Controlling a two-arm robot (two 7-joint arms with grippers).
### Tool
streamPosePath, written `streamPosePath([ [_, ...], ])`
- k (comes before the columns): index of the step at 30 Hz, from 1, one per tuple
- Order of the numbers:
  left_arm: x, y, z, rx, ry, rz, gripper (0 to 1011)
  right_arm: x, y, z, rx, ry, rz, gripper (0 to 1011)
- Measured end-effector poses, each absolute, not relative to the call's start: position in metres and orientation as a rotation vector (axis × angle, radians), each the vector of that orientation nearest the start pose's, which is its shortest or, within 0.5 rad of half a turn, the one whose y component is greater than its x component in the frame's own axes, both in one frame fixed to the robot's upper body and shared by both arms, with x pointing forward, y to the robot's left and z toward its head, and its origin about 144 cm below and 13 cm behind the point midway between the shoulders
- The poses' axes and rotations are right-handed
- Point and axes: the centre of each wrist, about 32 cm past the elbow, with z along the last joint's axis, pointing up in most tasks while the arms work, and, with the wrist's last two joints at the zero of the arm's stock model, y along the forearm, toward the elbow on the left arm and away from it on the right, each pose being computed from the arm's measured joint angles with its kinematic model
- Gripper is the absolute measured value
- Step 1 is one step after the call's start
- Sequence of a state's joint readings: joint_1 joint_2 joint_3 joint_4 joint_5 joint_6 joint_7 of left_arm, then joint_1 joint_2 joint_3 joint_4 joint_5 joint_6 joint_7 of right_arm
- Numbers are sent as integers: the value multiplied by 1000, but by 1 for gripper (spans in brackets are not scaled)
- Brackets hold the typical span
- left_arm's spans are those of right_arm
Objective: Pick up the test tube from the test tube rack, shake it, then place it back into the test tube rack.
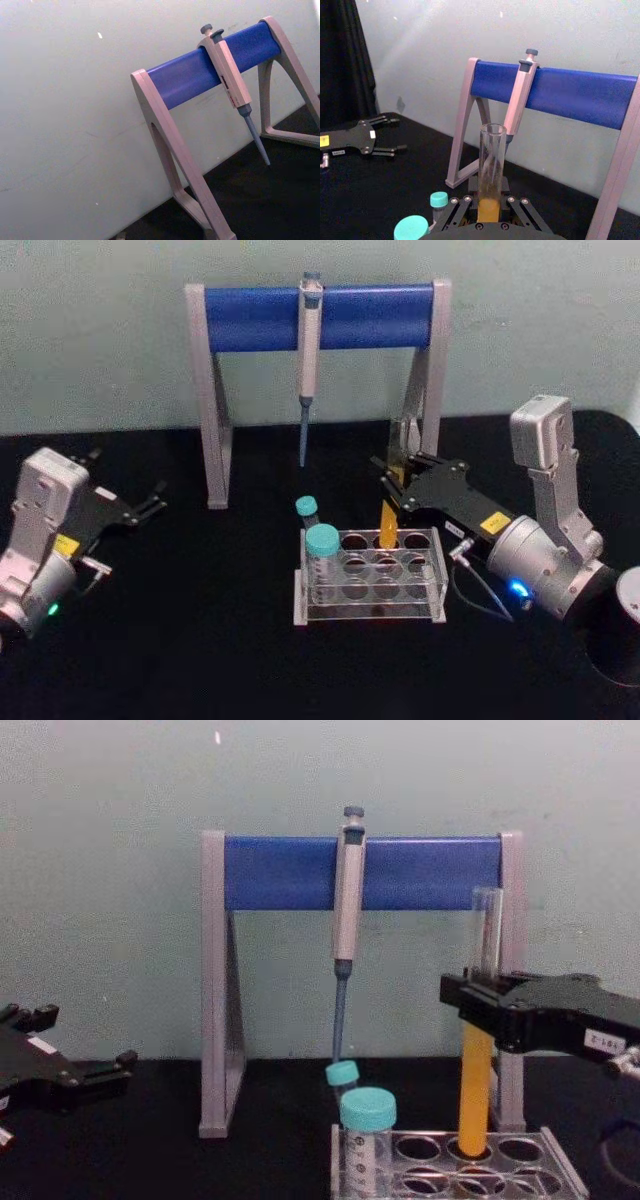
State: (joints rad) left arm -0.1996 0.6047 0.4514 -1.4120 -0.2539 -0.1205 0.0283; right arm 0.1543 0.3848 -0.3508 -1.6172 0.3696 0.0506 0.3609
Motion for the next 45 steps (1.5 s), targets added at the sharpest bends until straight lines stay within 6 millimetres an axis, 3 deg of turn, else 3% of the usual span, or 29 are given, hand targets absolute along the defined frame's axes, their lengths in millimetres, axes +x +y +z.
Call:
streamPosePath([
  [45,489,310,1140,304,-285,1248,1001,482,-225,1161,-87,28,-890,229],
])
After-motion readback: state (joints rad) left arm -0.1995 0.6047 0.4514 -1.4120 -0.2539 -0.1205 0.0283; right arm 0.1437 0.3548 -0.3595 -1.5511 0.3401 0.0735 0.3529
